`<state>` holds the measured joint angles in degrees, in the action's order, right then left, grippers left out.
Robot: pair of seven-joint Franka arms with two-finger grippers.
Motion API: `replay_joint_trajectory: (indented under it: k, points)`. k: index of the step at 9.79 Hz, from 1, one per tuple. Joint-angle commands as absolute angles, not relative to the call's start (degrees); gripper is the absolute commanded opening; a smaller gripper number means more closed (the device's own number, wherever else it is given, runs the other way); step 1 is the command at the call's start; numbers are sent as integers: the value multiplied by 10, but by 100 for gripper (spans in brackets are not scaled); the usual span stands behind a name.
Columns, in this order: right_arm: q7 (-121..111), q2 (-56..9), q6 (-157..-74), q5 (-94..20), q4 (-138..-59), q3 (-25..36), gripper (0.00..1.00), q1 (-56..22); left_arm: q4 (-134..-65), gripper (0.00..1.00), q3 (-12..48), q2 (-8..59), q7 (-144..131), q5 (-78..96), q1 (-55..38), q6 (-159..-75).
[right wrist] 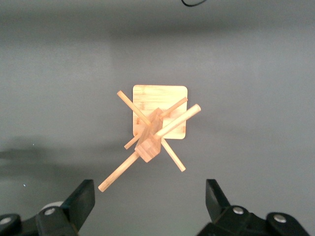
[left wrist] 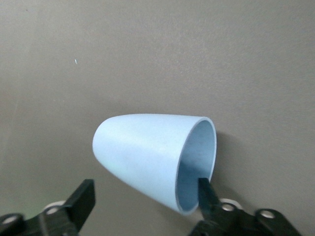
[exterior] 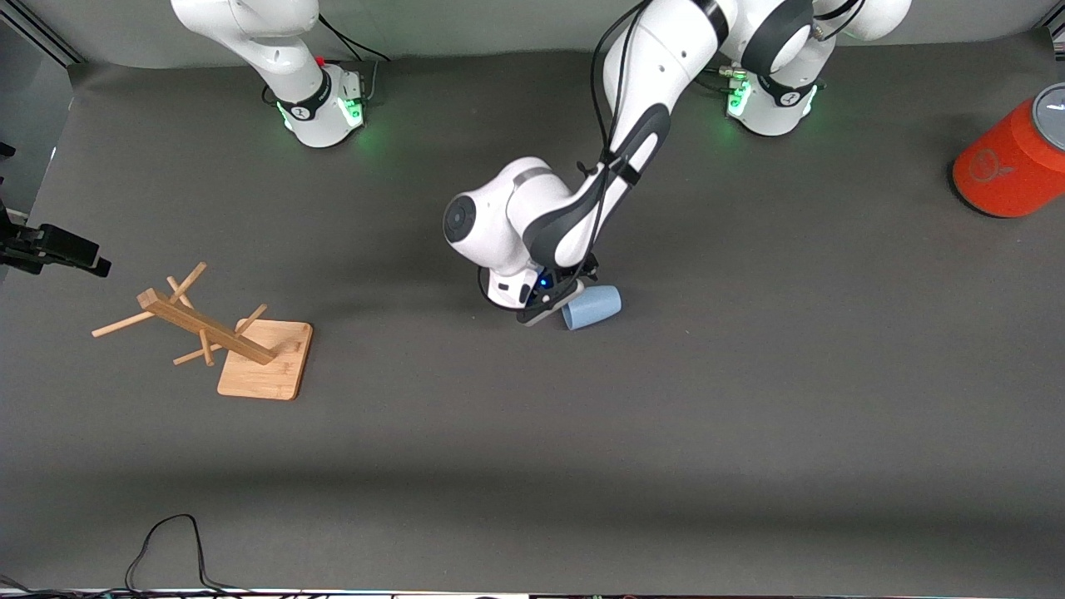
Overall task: Rotate and upright cup with both arms
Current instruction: 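Grasp the cup rim with the left gripper and rotate it upright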
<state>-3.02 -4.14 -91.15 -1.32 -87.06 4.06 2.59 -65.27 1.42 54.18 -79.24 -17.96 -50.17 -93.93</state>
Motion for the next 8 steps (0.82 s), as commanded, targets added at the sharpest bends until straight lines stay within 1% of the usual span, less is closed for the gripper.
replay_joint_trajectory:
  k: [1, 4, 6, 8]
  points:
    - [-46, -24, -930, -4, -885, 40, 100, 13, -629, 0, 9, 549, -794, -190, -505, -926]
    - [-42, -25, -931, -4, -884, 39, 100, 4, -628, 0, 9, 545, -795, -186, -505, -922]
    - [-47, -25, -932, -4, -885, 39, 100, -8, -617, 0, 16, 534, -755, -166, -498, -882]
    - [-47, -24, -932, -4, -885, 39, 100, -6, -615, 0, 17, 517, -688, -119, -479, -875]
